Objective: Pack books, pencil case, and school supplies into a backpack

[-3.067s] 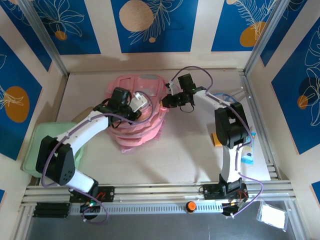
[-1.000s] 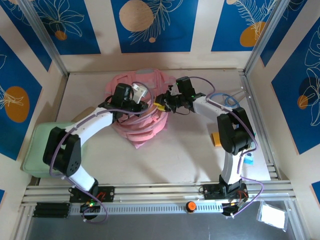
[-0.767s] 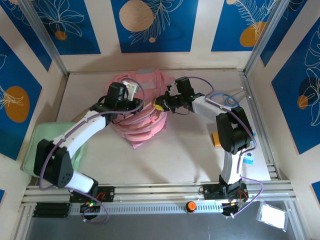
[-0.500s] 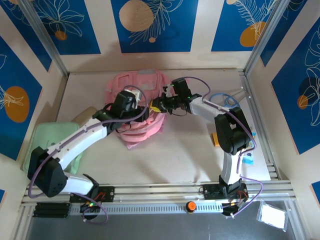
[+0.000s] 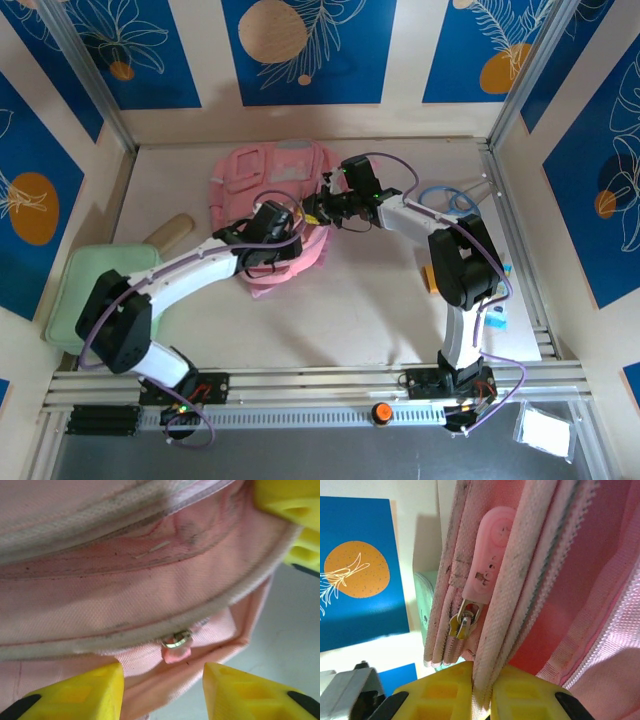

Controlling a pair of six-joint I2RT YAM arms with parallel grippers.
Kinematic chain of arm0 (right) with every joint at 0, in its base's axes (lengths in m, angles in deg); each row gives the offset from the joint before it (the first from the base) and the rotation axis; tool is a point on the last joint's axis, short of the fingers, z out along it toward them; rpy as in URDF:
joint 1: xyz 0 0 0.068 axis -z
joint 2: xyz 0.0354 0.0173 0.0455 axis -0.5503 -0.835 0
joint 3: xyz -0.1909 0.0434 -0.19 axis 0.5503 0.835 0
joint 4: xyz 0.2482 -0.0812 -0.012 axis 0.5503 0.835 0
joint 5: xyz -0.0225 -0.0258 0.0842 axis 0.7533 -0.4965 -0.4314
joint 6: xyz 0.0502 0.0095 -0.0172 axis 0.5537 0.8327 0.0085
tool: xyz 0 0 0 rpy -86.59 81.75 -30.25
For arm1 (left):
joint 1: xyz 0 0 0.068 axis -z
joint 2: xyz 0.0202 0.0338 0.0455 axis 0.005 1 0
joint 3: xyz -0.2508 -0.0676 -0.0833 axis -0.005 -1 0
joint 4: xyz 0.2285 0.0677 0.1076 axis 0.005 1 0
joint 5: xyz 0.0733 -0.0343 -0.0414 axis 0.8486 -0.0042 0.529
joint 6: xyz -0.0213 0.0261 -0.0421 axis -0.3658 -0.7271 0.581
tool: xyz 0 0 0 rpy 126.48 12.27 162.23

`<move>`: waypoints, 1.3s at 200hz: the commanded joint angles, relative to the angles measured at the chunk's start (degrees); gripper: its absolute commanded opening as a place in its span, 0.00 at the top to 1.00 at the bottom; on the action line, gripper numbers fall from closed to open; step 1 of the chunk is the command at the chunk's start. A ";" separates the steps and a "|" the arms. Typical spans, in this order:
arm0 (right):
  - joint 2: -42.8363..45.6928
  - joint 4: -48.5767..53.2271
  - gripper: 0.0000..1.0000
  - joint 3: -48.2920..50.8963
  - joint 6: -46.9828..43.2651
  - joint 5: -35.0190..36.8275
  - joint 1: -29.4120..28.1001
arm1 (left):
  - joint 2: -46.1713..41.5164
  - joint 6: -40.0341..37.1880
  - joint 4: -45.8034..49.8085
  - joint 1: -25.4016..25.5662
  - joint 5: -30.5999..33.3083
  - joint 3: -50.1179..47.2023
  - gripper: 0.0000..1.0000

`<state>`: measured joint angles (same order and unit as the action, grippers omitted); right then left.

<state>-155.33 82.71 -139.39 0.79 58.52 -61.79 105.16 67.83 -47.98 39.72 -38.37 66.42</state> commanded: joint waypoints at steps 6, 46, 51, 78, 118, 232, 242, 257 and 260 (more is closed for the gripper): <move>1.15 -2.84 0.86 -1.53 -1.18 -4.42 -1.26 | 2.81 1.34 -1.08 0.55 3.20 3.29 0.58; 0.95 -3.34 0.87 -1.76 -1.85 -5.58 -1.65 | 5.62 -0.06 -4.54 0.68 2.72 4.92 0.59; 0.87 -3.55 0.87 -1.78 -1.99 -5.90 -1.72 | 5.76 -0.22 -4.64 0.65 3.21 5.09 0.59; 0.69 -3.83 0.87 -1.85 -2.84 -7.16 -2.01 | 5.57 -0.26 -6.54 0.66 5.25 4.61 0.57; 0.72 -3.17 0.88 -1.47 -3.36 -6.39 -1.85 | 4.74 0.80 -7.33 0.55 7.03 4.13 0.73; 1.47 -1.24 0.89 0.32 -3.59 1.54 1.19 | -4.26 2.01 -1.76 -4.22 -1.63 -2.75 1.00; 1.64 -0.87 0.89 0.50 -3.63 2.65 1.50 | -4.69 1.73 -0.40 -5.33 -2.62 -3.28 1.00; 1.83 -0.14 0.89 0.75 -3.89 4.19 1.94 | -5.40 0.76 0.98 -6.92 -4.13 -4.90 1.00; 1.90 -0.04 0.89 0.77 -4.02 4.44 2.01 | -5.58 0.68 1.33 -7.33 -4.26 -5.27 1.00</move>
<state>-155.33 82.12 -139.26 -1.31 59.48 -61.31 102.14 69.86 -50.45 35.62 -40.62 63.43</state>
